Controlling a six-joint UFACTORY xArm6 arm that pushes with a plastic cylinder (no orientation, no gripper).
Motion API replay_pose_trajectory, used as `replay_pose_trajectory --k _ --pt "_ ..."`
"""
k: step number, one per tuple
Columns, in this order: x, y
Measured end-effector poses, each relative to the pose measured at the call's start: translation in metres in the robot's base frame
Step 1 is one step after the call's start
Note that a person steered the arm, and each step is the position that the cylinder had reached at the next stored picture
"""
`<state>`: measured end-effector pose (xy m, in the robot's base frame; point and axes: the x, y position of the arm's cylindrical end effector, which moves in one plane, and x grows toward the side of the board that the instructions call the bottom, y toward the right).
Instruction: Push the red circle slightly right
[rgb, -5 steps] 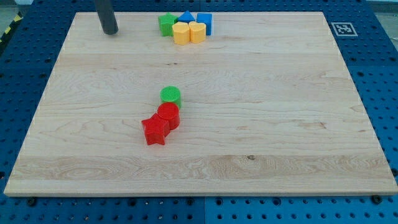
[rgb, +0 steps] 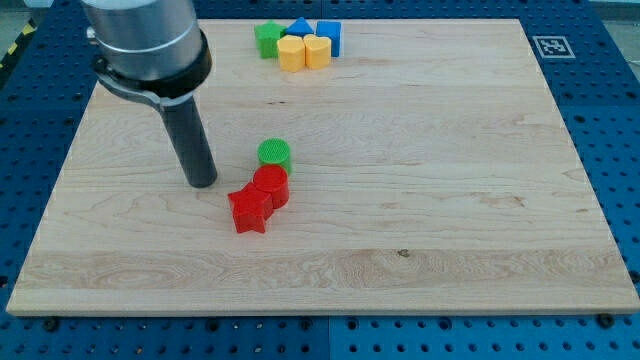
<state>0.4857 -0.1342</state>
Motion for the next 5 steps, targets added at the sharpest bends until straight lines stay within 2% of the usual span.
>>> replay_pose_trajectory --k 1,3,5 --pt "0.008 0.009" --pt "0.009 0.070" --pt "-0.004 0.079"
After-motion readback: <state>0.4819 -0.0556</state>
